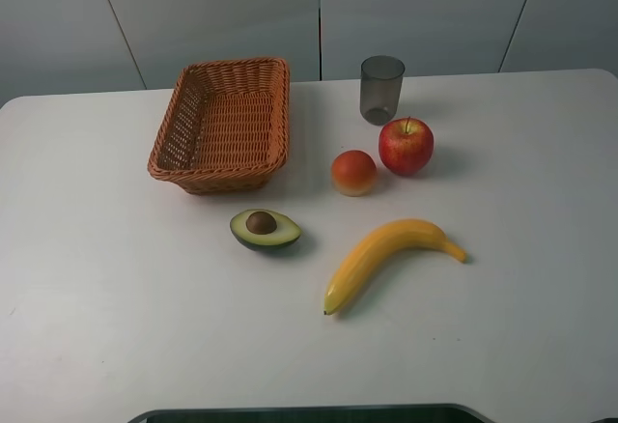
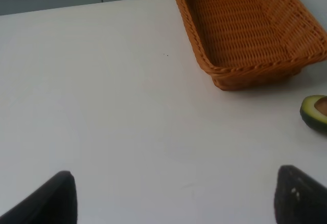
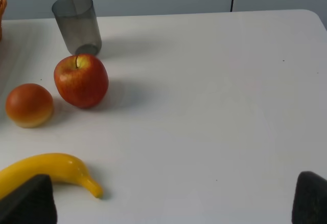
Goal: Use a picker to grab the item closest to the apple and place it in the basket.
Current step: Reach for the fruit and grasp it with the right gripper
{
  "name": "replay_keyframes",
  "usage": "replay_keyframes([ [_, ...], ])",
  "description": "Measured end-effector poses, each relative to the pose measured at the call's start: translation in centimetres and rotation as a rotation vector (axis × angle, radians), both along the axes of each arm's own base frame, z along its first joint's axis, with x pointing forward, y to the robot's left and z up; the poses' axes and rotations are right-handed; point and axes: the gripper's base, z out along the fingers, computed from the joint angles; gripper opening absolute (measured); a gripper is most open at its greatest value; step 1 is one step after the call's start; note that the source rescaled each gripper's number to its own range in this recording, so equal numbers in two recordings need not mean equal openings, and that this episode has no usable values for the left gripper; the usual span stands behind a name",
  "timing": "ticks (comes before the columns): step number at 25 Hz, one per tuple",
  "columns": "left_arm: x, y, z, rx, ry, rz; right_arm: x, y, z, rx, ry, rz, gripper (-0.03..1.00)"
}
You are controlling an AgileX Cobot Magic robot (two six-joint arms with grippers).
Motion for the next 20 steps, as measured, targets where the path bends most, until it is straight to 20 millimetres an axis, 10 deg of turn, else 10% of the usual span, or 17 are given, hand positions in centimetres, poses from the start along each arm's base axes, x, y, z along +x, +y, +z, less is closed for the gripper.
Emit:
replay_keyframes([
  [20,0.0,0.0,0.0,0.0,0.0,0.0,0.0,0.0,0.0,0.0,0.0,0.0,1.0],
])
